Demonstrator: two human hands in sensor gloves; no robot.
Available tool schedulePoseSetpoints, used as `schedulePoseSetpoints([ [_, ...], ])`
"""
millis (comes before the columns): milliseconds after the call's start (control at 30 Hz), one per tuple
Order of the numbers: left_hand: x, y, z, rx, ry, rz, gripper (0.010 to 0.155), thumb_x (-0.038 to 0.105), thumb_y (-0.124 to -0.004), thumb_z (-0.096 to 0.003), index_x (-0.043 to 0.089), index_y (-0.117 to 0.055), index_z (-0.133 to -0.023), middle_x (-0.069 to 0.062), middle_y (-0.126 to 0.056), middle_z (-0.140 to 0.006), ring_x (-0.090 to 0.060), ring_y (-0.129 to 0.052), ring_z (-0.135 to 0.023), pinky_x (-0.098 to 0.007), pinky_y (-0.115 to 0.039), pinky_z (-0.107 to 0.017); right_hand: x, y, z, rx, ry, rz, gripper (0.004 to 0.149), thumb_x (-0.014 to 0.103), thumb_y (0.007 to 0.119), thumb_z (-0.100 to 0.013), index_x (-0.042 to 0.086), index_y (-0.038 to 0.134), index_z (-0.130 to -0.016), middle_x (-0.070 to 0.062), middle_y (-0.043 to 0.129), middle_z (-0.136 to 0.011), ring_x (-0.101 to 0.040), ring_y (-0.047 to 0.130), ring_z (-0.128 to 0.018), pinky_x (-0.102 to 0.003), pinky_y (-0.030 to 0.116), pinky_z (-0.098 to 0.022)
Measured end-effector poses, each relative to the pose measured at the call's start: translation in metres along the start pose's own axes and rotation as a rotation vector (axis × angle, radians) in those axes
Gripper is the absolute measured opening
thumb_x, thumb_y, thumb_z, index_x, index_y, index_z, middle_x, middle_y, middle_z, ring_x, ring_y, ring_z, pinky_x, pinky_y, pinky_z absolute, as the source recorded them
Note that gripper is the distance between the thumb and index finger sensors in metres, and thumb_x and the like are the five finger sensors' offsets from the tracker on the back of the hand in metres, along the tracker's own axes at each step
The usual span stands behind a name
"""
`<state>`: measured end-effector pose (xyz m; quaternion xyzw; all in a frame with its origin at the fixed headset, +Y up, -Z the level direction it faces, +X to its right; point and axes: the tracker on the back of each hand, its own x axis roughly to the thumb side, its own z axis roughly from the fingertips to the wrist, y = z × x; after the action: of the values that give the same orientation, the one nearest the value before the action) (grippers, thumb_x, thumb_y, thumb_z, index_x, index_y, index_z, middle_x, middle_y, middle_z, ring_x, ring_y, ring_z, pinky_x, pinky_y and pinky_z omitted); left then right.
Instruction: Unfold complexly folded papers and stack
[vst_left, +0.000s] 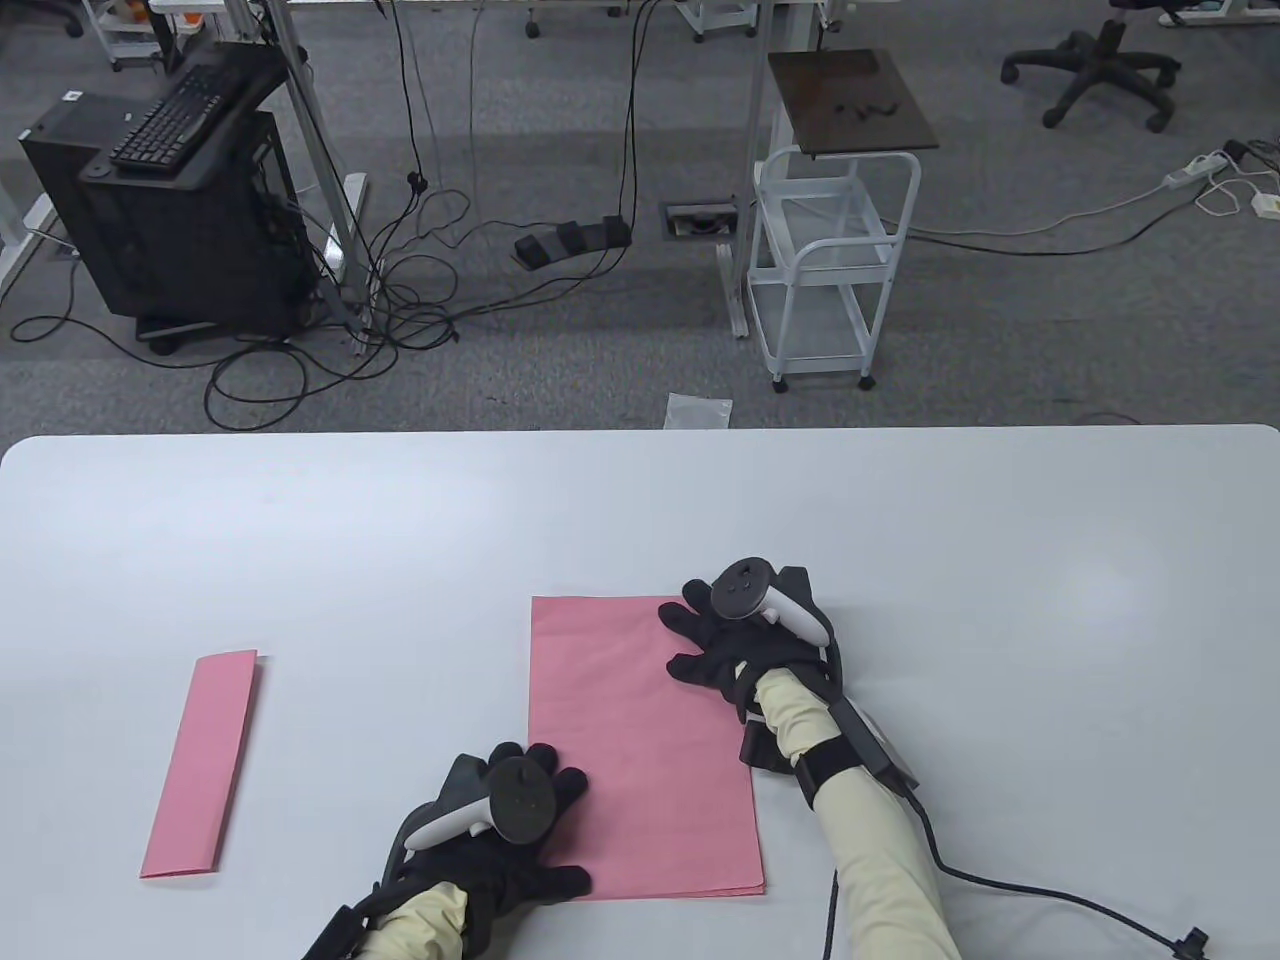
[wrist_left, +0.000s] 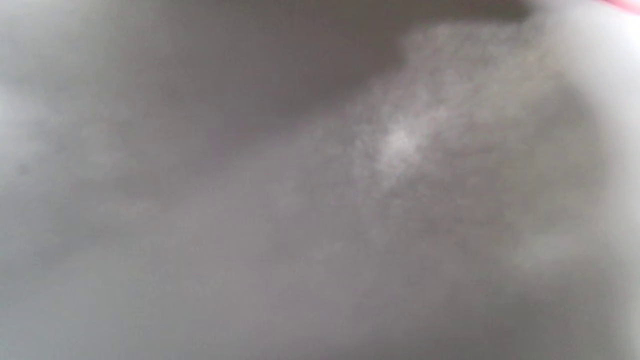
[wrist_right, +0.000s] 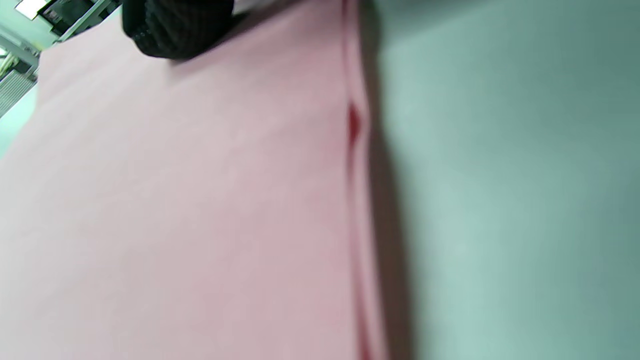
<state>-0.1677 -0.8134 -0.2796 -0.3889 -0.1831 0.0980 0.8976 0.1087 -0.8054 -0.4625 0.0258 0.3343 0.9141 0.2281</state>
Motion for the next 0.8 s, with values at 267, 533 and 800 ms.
schedulePoseSetpoints([
  [267,0.000,0.000,0.000,0.002,0.004,-0.002,0.092,0.070,-0.056,-0.0456,0.043,0.015,-0.097,0.012,0.035,-0.096,-0.025,0.036,-0.089,-0.050,0.020,-0.058,0.011,-0.004,0.017,-0.088,-0.055,-0.001,0.064,0.050,0.064,-0.051,0.051,0.026,-0.103,0.028,-0.001,-0.111,0.001,-0.016,-0.099,-0.045,-0.017,-0.067],
  [533,0.000,0.000,0.000,-0.002,0.002,0.002,0.093,0.070,-0.057,-0.0456,0.043,0.015,-0.097,0.012,0.035,-0.096,-0.025,0.036,-0.088,-0.050,0.020,-0.058,0.001,0.034,0.106,-0.141,-0.291,0.316,0.071,0.057,0.062,-0.050,0.049,0.018,-0.105,0.024,-0.007,-0.111,-0.003,-0.020,-0.097,-0.047,-0.015,-0.067],
  [800,0.000,0.000,0.001,0.000,0.008,0.012,0.092,0.070,-0.058,-0.0453,0.043,0.014,-0.097,0.013,0.035,-0.096,-0.024,0.036,-0.089,-0.050,0.020,-0.058,-0.031,0.097,0.134,0.097,-0.250,0.296,0.072,0.056,0.061,-0.051,0.044,0.015,-0.105,0.019,-0.006,-0.111,-0.010,-0.015,-0.099,-0.050,-0.011,-0.067],
])
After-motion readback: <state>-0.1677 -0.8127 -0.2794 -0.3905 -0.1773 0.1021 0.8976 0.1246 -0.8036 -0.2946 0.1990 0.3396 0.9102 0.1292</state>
